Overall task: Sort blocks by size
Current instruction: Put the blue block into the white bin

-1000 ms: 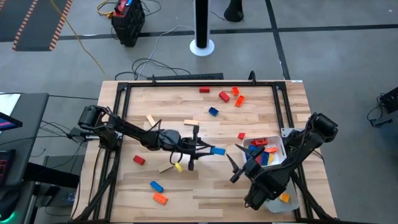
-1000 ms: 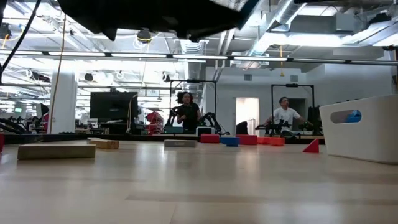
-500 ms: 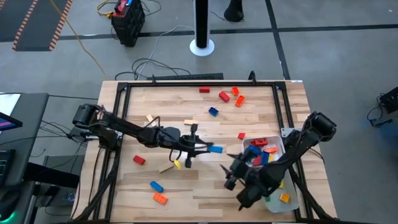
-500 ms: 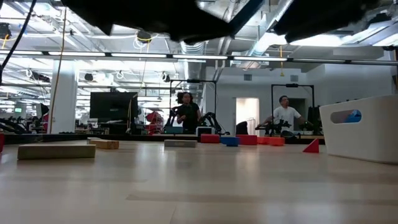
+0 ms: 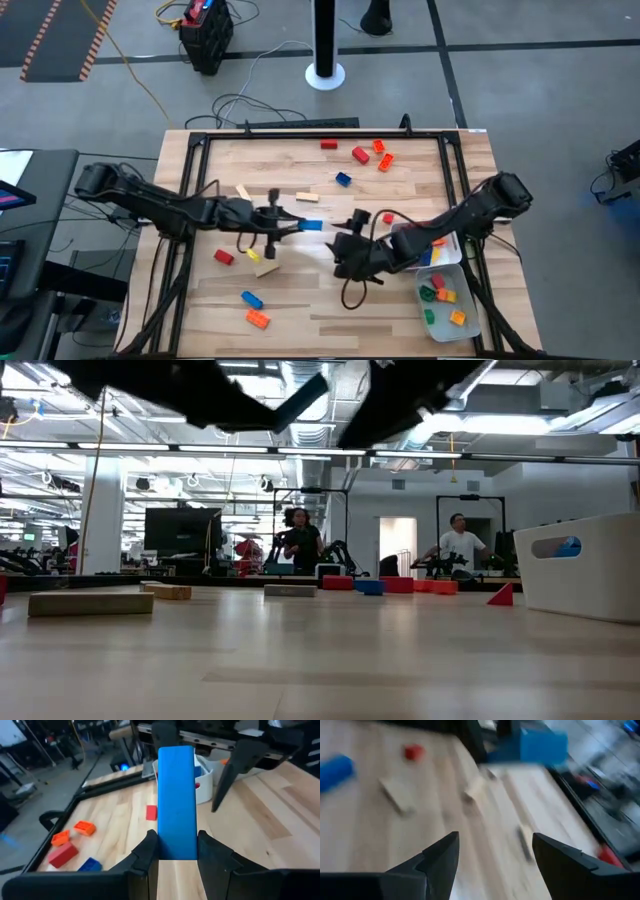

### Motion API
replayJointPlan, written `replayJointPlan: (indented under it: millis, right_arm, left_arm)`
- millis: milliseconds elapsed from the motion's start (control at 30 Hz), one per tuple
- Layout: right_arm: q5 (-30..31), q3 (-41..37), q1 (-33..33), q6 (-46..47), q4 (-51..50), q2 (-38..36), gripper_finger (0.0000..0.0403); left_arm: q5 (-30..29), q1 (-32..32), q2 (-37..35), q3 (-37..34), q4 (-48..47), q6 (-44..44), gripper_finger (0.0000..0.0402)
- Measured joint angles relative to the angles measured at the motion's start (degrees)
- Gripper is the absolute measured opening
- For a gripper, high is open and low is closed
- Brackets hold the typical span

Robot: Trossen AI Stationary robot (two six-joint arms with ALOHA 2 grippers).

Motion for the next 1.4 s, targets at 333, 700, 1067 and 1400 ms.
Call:
replayJointPlan:
  millis: [333, 700, 1067, 1400]
  right_arm:
    - [-12.1, -9.0, -6.4, -13.2, 27.6, 0.0, 0.0281]
    - [-19.3, -11.9, -6.9, -19.8, 42.0, 0.0, 0.0281]
    - [-24.0, -11.9, -8.1, -21.5, 48.0, 0.0, 0.0281]
    - [-26.6, -11.9, -9.4, -21.4, 48.2, 0.0, 0.0191]
  left_arm:
    - [1.4, -0.6, 1.5, -8.4, 15.2, 0.1, 0.0097]
    - [1.5, -0.7, 3.8, -9.4, 21.5, -0.1, 0.0099]
    - [3.0, -0.7, 3.8, -9.4, 21.9, 1.2, 0.0099]
    - [5.0, -0.7, 3.8, -9.4, 21.9, 4.1, 0.0099]
